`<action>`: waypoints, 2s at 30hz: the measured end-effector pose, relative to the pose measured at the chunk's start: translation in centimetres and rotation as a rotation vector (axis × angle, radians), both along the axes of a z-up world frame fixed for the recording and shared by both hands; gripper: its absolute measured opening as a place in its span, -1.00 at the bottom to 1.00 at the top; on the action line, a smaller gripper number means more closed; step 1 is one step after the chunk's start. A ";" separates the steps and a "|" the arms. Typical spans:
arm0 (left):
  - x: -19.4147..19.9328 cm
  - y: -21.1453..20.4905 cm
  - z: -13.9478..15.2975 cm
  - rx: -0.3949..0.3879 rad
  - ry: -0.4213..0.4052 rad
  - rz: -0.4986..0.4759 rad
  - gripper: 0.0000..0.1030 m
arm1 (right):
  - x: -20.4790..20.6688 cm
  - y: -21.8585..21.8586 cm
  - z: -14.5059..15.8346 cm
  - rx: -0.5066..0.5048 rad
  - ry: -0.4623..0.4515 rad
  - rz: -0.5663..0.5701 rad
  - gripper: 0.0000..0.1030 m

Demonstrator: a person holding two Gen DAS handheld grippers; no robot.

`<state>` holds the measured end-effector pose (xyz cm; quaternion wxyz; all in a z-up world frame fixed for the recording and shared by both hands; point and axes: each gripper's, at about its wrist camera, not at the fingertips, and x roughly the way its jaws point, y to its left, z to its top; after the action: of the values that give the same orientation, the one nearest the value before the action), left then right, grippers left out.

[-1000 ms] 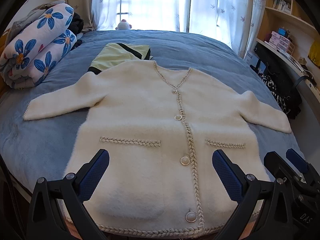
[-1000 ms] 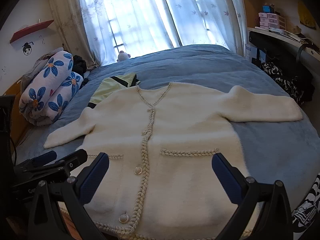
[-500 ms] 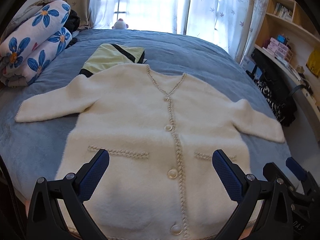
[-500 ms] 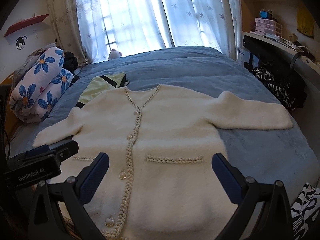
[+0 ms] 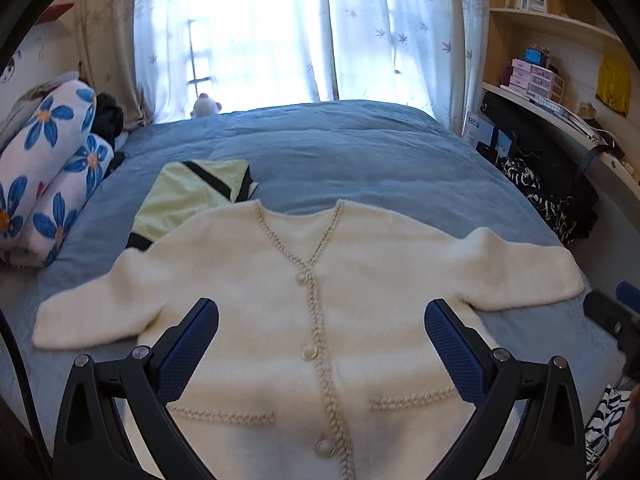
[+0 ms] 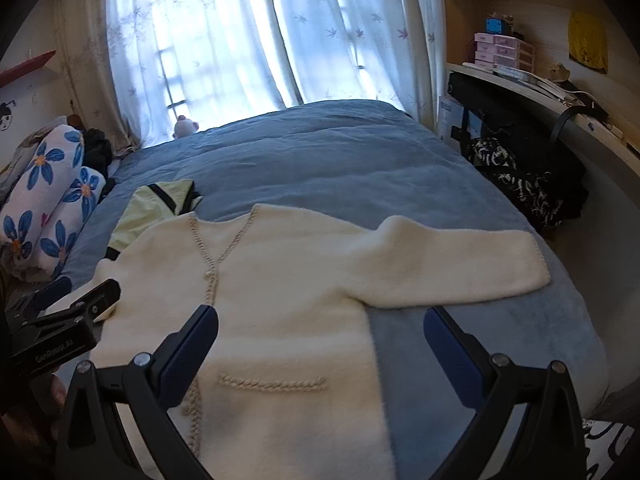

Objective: Fold large clothes
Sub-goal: 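Grasp the cardigan sleeve cuff with the right gripper and lift it, then fold the held sleeve across the cardigan front toward the left gripper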

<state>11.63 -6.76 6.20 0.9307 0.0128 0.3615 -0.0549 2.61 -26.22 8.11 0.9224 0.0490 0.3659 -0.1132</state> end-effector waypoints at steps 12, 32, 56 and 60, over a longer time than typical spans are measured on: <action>6.7 -8.9 -0.9 0.001 -0.001 -0.086 0.78 | 3.5 -11.2 -0.2 0.020 -0.017 -0.120 0.99; 15.9 -21.7 -8.9 0.074 0.104 -0.144 0.78 | 3.7 -32.3 -12.0 0.364 0.185 -0.524 0.57; 18.4 -19.1 -14.8 0.041 0.246 -0.091 0.73 | 6.9 -33.8 -12.8 0.322 0.020 -0.525 -0.73; 17.0 -15.5 -12.4 0.082 0.191 -0.079 0.73 | 8.3 -26.4 -7.5 0.305 -0.075 -0.286 -0.74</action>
<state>28.59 -22.26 -6.22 0.8877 0.0597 0.4498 -0.0778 10.89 -52.62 0.62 0.8918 0.2435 0.3337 -0.1845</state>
